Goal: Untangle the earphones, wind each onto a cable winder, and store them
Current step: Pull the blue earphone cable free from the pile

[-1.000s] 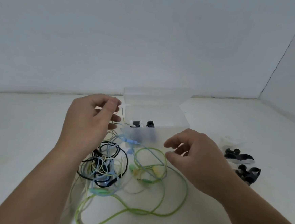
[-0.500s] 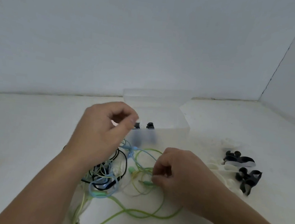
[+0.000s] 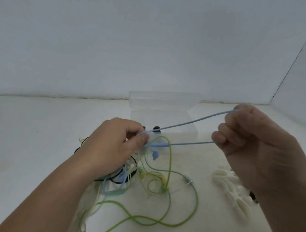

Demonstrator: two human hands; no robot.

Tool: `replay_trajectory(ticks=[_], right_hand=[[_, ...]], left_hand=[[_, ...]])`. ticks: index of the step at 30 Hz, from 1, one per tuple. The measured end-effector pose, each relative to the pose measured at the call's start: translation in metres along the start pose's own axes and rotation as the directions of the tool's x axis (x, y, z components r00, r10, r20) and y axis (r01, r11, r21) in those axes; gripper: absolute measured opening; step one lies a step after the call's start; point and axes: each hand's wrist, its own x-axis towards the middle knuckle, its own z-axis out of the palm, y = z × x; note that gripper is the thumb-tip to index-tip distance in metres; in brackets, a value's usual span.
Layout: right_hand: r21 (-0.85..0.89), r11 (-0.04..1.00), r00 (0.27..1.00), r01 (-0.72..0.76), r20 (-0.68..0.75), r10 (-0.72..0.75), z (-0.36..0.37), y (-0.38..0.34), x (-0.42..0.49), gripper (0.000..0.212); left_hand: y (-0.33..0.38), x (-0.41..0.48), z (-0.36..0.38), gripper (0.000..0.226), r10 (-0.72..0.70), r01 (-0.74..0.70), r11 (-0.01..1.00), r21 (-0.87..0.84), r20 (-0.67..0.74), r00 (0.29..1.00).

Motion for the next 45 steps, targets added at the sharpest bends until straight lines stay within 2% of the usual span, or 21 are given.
replay_trajectory(ticks=[2, 4, 5, 8, 11, 13, 16, 18, 20, 22, 24, 27, 29, 31, 33, 35, 37, 40, 42, 43, 45], right_hand=[[-0.263, 0.964, 0.991, 0.039, -0.113, -0.071, -0.004, 0.002, -0.001, 0.027], [-0.638, 0.769, 0.96, 0.037, -0.191, -0.205, -0.004, 0.006, -0.002, 0.033], [-0.737, 0.676, 0.956, 0.026, -0.18, -0.233, -0.002, 0.009, -0.002, 0.032], [-0.892, 0.453, 0.983, 0.007, -0.078, -0.169, 0.002, 0.016, -0.002, 0.041], [-0.975, 0.222, 0.999, -0.007, -0.017, -0.046, 0.0, 0.02, -0.002, 0.052], [-0.992, 0.128, 0.996, -0.015, -0.003, 0.092, -0.001, 0.019, -0.002, 0.048], [-0.996, 0.084, 0.953, -0.001, 0.025, 0.302, 0.002, 0.017, -0.005, 0.031], [-0.995, 0.094, 0.929, 0.013, 0.046, 0.366, 0.005, 0.015, -0.007, 0.028], [-0.987, 0.158, 0.936, 0.017, 0.071, 0.345, 0.007, 0.017, -0.008, 0.028], [-0.972, 0.237, 0.966, 0.01, 0.07, 0.248, 0.008, 0.021, -0.008, 0.037], [-0.952, 0.306, 0.99, 0.019, 0.06, 0.126, 0.01, 0.029, -0.009, 0.049], [-0.905, 0.421, 0.995, 0.059, 0.086, 0.046, 0.017, 0.04, -0.015, 0.056], [-0.857, 0.505, 0.983, 0.1, 0.163, 0.082, 0.021, 0.045, -0.018, 0.058], [-0.802, 0.578, 0.95, 0.152, 0.279, 0.137, 0.022, 0.049, -0.02, 0.061], [-0.736, 0.659, 0.912, 0.155, 0.362, 0.19, 0.023, 0.05, -0.021, 0.058], [-0.692, 0.713, 0.883, 0.113, 0.4, 0.248, 0.024, 0.048, -0.023, 0.053], [-0.671, 0.738, 0.87, 0.071, 0.403, 0.283, 0.024, 0.045, -0.022, 0.047], [-0.65, 0.759, 0.933, 0.03, 0.29, 0.211, 0.021, 0.042, -0.019, 0.042], [-0.594, 0.804, 0.986, -0.005, 0.131, 0.102, 0.018, 0.038, -0.014, 0.038], [-0.545, 0.838, 0.998, -0.023, 0.039, 0.053, 0.015, 0.035, -0.01, 0.045], [-0.428, 0.901, 0.991, -0.063, -0.135, 0.005, 0.007, 0.028, -0.003, 0.049]], left_hand=[[0.003, 0.001, 0.001, 0.024, -0.017, 0.007, 0.996, -0.09, -0.12, 0.993], [0.006, 0.002, 0.001, 0.024, -0.114, 0.038, 0.959, -0.282, -0.259, 0.959], [0.006, 0.003, 0.001, 0.025, -0.176, 0.049, 0.915, -0.4, -0.288, 0.941], [0.005, 0.006, 0.001, 0.029, -0.308, 0.045, 0.747, -0.664, -0.284, 0.908], [0.008, 0.008, 0.0, 0.026, -0.372, 0.043, 0.626, -0.778, -0.25, 0.894], [0.007, 0.006, -0.001, 0.022, -0.355, 0.043, 0.716, -0.697, -0.31, 0.882], [0.006, 0.002, -0.005, 0.012, -0.251, 0.022, 0.879, -0.477, -0.422, 0.871], [0.003, 0.002, -0.006, 0.014, -0.247, 0.026, 0.881, -0.472, -0.413, 0.877], [-0.004, 0.005, -0.008, 0.019, -0.265, 0.042, 0.857, -0.513, -0.37, 0.891], [-0.011, 0.006, -0.014, 0.026, -0.263, 0.079, 0.786, -0.613, -0.216, 0.94], [-0.017, 0.004, -0.024, 0.043, -0.149, 0.128, 0.732, -0.669, 0.027, 0.989], [-0.02, 0.0, -0.037, 0.06, -0.036, 0.146, 0.871, -0.469, 0.237, 0.971], [-0.022, 0.001, -0.037, 0.06, -0.08, 0.112, 0.974, -0.197, 0.164, 0.983], [-0.02, 0.003, -0.033, 0.062, -0.072, 0.073, 0.997, -0.023, 0.019, 0.997], [-0.022, 0.004, -0.029, 0.062, -0.066, 0.059, 0.994, -0.088, -0.075, 0.995], [-0.022, 0.005, -0.027, 0.059, -0.163, 0.118, 0.957, -0.266, -0.156, 0.974], [-0.023, 0.007, -0.026, 0.046, -0.287, 0.174, 0.925, -0.338, -0.322, 0.902], [-0.026, 0.009, -0.027, 0.039, -0.397, 0.276, 0.914, -0.296, -0.52, 0.757], [-0.029, 0.008, -0.027, 0.042, -0.395, 0.337, 0.918, -0.207, -0.541, 0.743], [-0.031, 0.008, -0.027, 0.044, -0.391, 0.365, 0.917, -0.16, -0.537, 0.747], [-0.033, 0.008, -0.026, 0.044, -0.394, 0.424, 0.903, -0.063, -0.516, 0.761]])
